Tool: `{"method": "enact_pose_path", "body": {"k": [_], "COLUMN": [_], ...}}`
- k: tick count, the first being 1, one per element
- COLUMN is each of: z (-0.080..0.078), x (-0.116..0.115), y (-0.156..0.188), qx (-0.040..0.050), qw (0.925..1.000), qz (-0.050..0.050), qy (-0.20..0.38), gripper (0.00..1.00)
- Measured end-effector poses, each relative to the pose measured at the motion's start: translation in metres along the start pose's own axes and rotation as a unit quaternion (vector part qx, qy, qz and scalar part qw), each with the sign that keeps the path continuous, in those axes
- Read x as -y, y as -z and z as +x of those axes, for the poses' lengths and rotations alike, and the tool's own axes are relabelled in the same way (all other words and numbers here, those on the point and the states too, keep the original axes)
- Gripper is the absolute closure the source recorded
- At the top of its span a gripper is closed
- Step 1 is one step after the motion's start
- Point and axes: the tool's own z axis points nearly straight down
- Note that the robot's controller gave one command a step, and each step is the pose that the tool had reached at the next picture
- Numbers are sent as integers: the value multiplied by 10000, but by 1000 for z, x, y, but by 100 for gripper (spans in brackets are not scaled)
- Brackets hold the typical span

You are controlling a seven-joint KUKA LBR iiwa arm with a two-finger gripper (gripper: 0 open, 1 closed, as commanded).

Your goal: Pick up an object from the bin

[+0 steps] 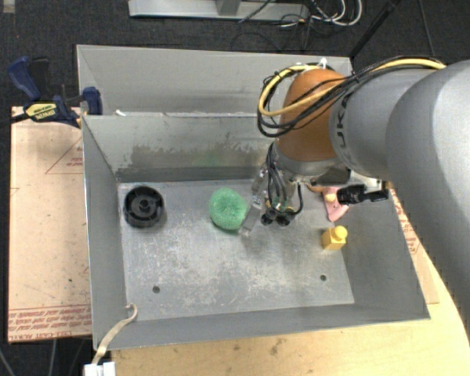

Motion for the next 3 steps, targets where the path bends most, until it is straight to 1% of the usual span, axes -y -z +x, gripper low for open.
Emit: {"method": "enact_pose_path", "body": {"k": [1, 2, 3], "z": [32, 32, 37], "x": [-63, -63, -34], "y": [-11, -11, 47], "qx": [-5, -5, -39], "qw": [9920, 9920, 9923], "qz": [-1, -2, 16], "qy": [1263, 1263, 1241], "gripper": [100, 100, 100]}}
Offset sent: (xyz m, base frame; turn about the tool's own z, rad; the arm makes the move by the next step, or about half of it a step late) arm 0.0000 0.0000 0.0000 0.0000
